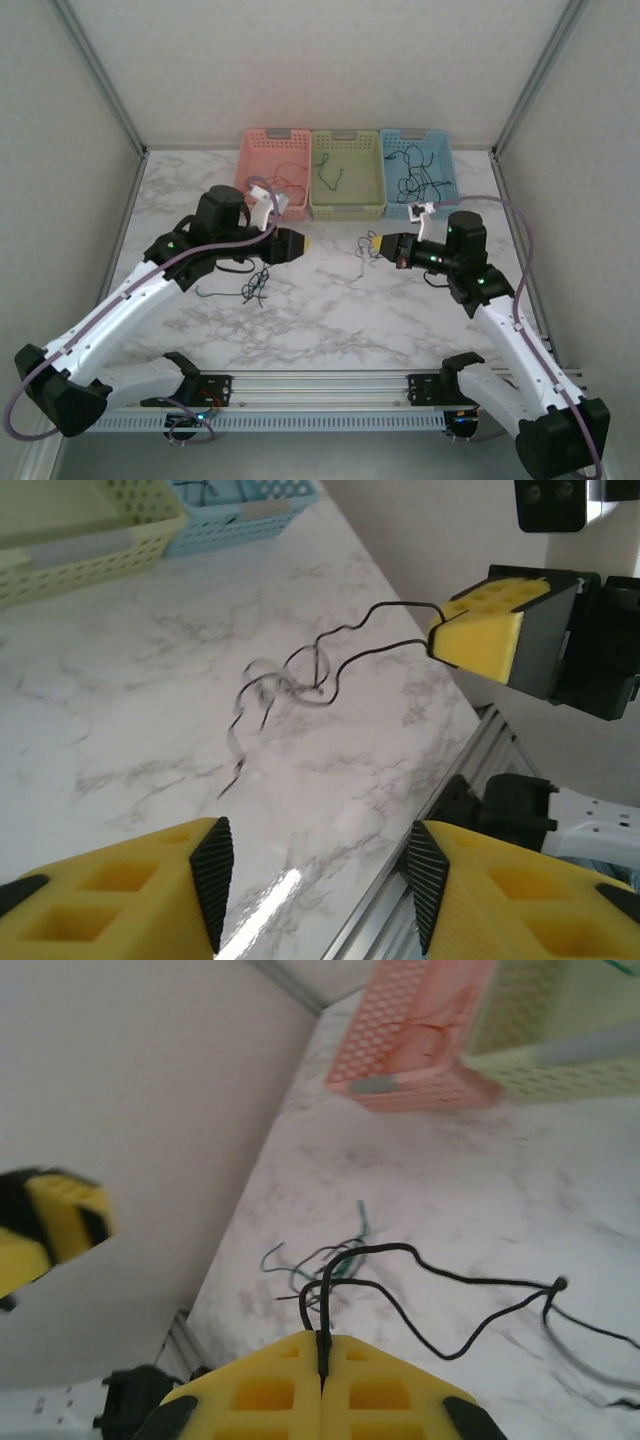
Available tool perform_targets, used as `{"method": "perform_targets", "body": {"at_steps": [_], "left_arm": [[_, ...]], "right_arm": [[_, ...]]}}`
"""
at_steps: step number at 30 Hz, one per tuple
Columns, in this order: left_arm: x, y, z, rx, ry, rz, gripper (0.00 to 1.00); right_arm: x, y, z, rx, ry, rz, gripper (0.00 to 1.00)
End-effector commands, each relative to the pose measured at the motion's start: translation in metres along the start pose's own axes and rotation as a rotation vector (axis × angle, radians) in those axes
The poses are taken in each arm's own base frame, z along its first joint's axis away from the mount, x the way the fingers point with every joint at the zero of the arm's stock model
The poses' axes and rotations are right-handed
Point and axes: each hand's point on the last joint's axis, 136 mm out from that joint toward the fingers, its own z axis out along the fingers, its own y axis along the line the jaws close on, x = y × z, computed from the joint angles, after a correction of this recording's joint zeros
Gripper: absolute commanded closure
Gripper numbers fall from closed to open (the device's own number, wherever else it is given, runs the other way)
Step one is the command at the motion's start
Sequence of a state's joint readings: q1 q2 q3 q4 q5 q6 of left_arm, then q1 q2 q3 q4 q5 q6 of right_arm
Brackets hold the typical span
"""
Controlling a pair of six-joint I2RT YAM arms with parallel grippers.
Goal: Untangle the cables
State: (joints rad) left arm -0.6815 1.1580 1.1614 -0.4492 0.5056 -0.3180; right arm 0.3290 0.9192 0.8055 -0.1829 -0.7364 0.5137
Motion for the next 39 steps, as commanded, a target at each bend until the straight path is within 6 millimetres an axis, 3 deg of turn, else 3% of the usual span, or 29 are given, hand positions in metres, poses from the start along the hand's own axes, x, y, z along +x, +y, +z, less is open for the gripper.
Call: {"method": "perform_targets", "body": {"at_steps": [1, 10, 14, 28, 32, 39], "left_arm": [[-0.006, -0.039, 0.012, 0.135, 0.01, 0.119, 0.43], [-0.001, -0.035, 0.043, 0.116, 0.015, 0.212, 0.3], [0.0, -0.031, 0.057, 0.117, 0.018, 0.232, 0.3], [0.005, 0.011, 0.094, -0.03, 0.041, 0.246, 0.36], [0.005, 0.015, 0.099, -0.038, 0.044, 0.252, 0.48], [-0.001, 0.017, 0.101, -0.048, 0.005, 0.25, 0.89]], "right_arm": [[-0.002, 0.004, 0.007, 0.021, 0.043, -0.009, 1.0], [-0.014, 0.025, 0.023, -0.003, 0.049, 0.024, 1.0], [-0.01, 0.028, 0.029, -0.009, 0.07, 0.041, 1.0], [-0.01, 0.038, 0.026, -0.018, 0.085, 0.06, 1.0], [-0.008, 0.037, 0.026, -0.016, 0.091, 0.063, 1.0], [-0.007, 0.037, 0.023, -0.005, 0.087, 0.057, 1.0]]}}
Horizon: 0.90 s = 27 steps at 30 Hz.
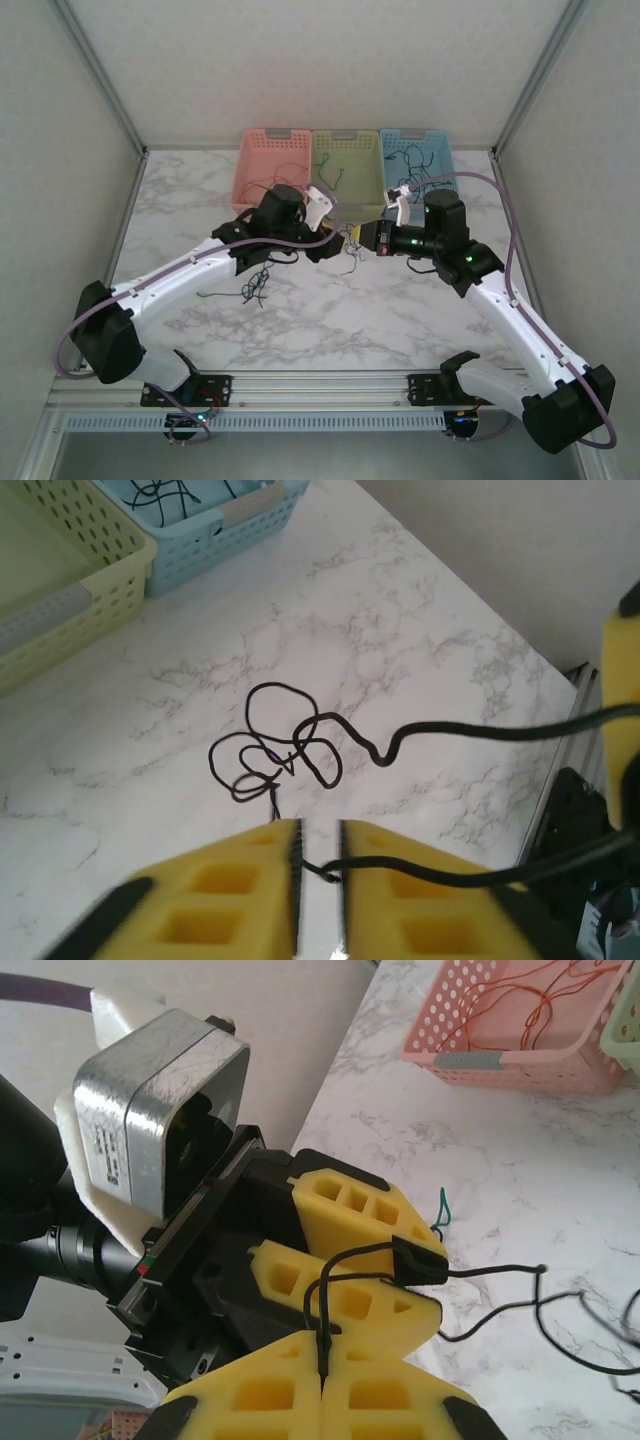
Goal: Untangle the cables
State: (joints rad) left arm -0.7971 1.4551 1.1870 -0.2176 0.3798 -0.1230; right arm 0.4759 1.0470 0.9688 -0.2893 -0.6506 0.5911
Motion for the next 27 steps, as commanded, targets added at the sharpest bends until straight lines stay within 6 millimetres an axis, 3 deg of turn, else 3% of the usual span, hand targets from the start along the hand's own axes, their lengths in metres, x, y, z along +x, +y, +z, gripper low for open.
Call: {"method": "perform_targets", "body": {"at_steps": [1, 3, 8, 10, 12, 15, 17, 21, 27], "left_arm": [[-0.008, -0.001, 0.0, -0.009, -0.051, 0.013, 0.92], [-0.01, 0.001, -0.004, -0.022, -0.069, 0.015, 1.0], [-0.01, 0.002, -0.015, -0.051, -0.063, 0.007, 1.0], [-0.009, 0.001, -0.025, -0.069, -0.049, 0.006, 1.0], [-0.01, -0.002, -0.038, -0.082, -0.037, 0.006, 1.0], [-0.015, -0.013, -0.057, -0.068, -0.022, -0.018, 1.0], [-0.019, -0.021, -0.069, -0.051, -0.018, -0.041, 1.0], [-0.029, -0.035, -0.092, -0.026, -0.038, -0.046, 1.0], [-0.036, -0.044, -0.111, -0.023, -0.037, -0.046, 1.0]], "right_arm": [[-0.005, 0.013, -0.007, -0.012, -0.018, -0.026, 1.0], [-0.004, 0.012, -0.007, -0.008, -0.016, -0.027, 1.0], [-0.005, -0.004, -0.01, 0.091, -0.038, -0.027, 1.0], [-0.007, -0.022, -0.014, 0.192, -0.059, -0.024, 0.83], [-0.007, -0.042, -0.018, 0.294, -0.075, -0.039, 0.5], [-0.005, -0.055, -0.016, 0.325, -0.098, -0.113, 0.26], [-0.002, -0.057, -0.013, 0.298, -0.118, -0.163, 0.19], [0.008, -0.039, -0.001, 0.129, -0.118, -0.283, 0.17], [0.023, -0.008, 0.014, -0.072, -0.045, -0.416, 0.17]]}}
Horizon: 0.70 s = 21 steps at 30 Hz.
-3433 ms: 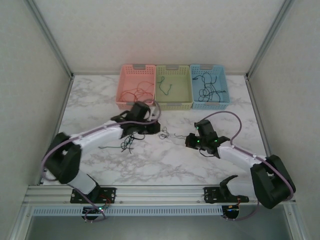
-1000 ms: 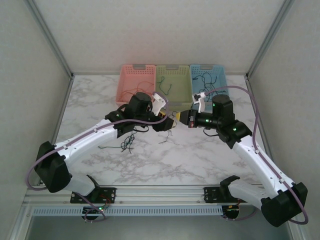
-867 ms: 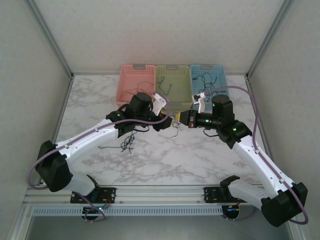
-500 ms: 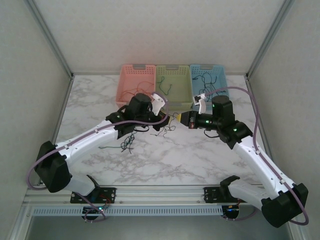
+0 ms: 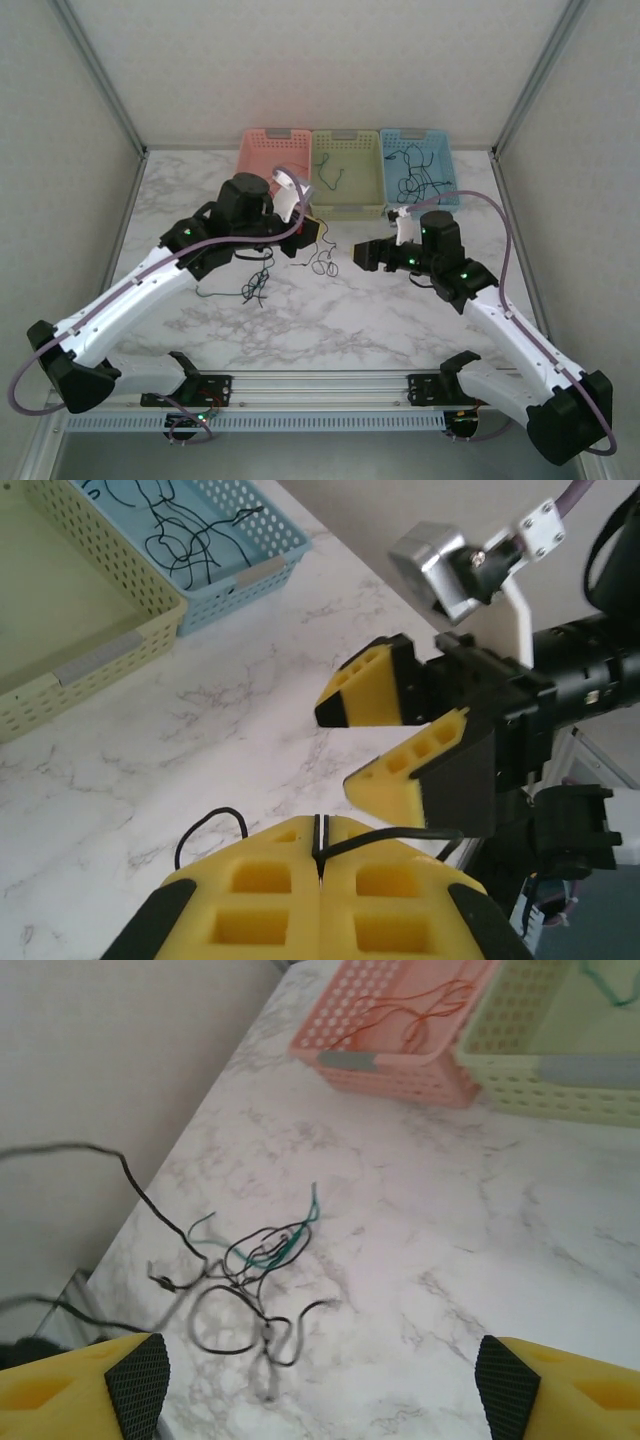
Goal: Untangle the cables
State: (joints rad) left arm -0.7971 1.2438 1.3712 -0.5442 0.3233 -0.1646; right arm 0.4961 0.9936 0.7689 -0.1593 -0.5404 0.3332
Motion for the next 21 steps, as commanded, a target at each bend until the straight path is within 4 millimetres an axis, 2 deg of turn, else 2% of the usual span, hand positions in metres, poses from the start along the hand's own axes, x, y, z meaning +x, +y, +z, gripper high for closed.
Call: {"method": "perform_targets", "body": {"at_steps": [1, 6, 9, 14, 16, 19, 21], "left_arm": [[0.005, -0.008, -0.013, 0.015, 0.04, -0.025, 1.0], [0.008, -0.005, -0.011, 0.001, 0.052, -0.031, 1.0], [0.008, -0.005, -0.009, 0.002, 0.054, -0.037, 1.0], [0.009, -0.009, -0.009, 0.027, 0.056, -0.04, 1.0], [0.01, -0.011, -0.008, 0.036, 0.057, -0.043, 1.0], [0.012, -0.012, -0.008, 0.049, 0.061, -0.046, 1.0], [0.014, -0.011, -0.008, 0.047, 0.059, -0.049, 1.0]], "right_arm": [[-0.014, 0.039, 0.001, -0.185, -0.049, -0.175, 0.17], [-0.008, 0.078, 0.003, -0.31, -0.042, -0.313, 0.13], [-0.005, 0.092, 0.004, -0.338, -0.046, -0.382, 0.1], [-0.013, 0.075, 0.018, -0.224, -0.05, -0.391, 0.13], [-0.019, 0.068, 0.025, -0.184, -0.053, -0.379, 0.18], [-0.025, 0.068, 0.034, -0.188, -0.053, -0.362, 0.29], [-0.031, 0.065, 0.039, -0.171, -0.043, -0.348, 0.51]]}}
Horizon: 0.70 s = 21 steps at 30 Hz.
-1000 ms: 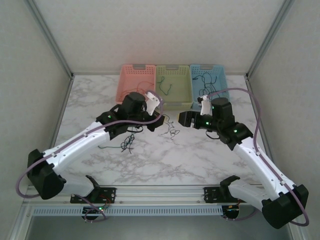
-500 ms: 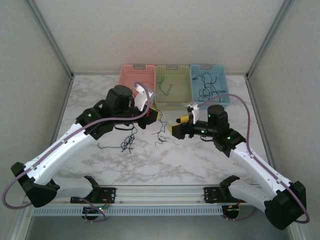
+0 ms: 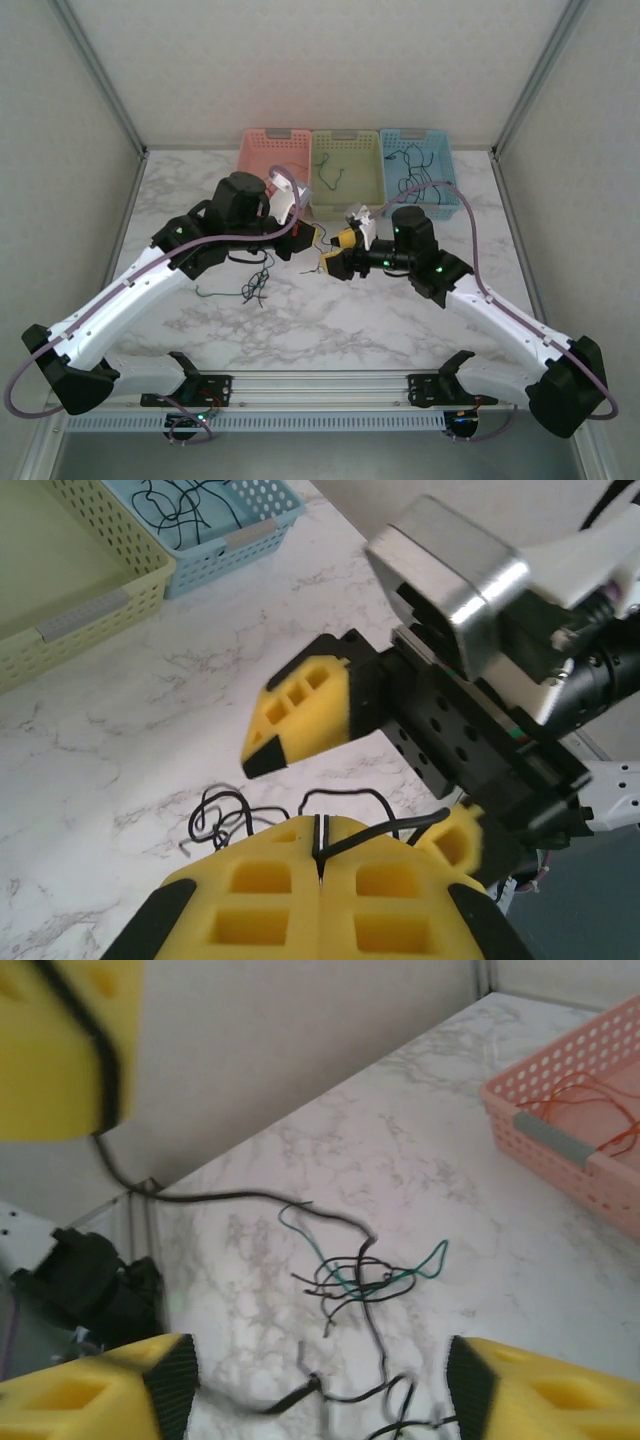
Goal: Untangle the cables
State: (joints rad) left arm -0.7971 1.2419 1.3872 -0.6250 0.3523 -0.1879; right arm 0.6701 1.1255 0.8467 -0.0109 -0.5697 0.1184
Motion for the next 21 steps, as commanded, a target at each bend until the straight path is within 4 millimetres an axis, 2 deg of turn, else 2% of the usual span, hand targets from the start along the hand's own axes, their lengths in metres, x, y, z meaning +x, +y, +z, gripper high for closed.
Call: {"method": "perform_targets", "body": {"at_steps": [1, 2, 3, 5, 6, 9, 13, 16, 21], "left_arm": [[0.001, -0.008, -0.003, 0.032, -0.007, -0.006, 1.0], [0.002, -0.006, -0.004, 0.023, -0.009, -0.008, 1.0], [0.002, -0.004, -0.005, 0.008, -0.017, -0.011, 0.93], [0.002, 0.003, -0.009, -0.032, -0.034, -0.019, 0.62], [0.001, 0.008, -0.011, -0.063, -0.048, -0.021, 0.5], [0.002, 0.025, -0.021, -0.163, -0.079, -0.022, 0.32], [0.009, 0.053, -0.042, -0.329, -0.123, -0.044, 0.21], [0.018, 0.069, -0.062, -0.427, -0.154, -0.05, 0.18], [0.037, 0.082, -0.089, -0.492, -0.196, -0.077, 0.14]], "right_arm": [[-0.027, -0.007, 0.004, 0.048, -0.041, -0.02, 0.64], [-0.029, -0.012, 0.003, 0.078, -0.039, -0.016, 0.8], [-0.032, -0.017, 0.002, 0.116, -0.044, -0.015, 0.98], [-0.037, -0.033, -0.004, 0.21, -0.064, 0.004, 1.0], [-0.04, -0.041, -0.007, 0.239, -0.072, 0.017, 1.0], [-0.054, -0.064, -0.021, 0.319, -0.093, 0.073, 1.0], [-0.08, -0.099, -0.048, 0.436, -0.137, 0.152, 1.0], [-0.102, -0.129, -0.07, 0.521, -0.181, 0.225, 1.0], [-0.123, -0.191, -0.098, 0.714, -0.22, 0.351, 1.0]]}}
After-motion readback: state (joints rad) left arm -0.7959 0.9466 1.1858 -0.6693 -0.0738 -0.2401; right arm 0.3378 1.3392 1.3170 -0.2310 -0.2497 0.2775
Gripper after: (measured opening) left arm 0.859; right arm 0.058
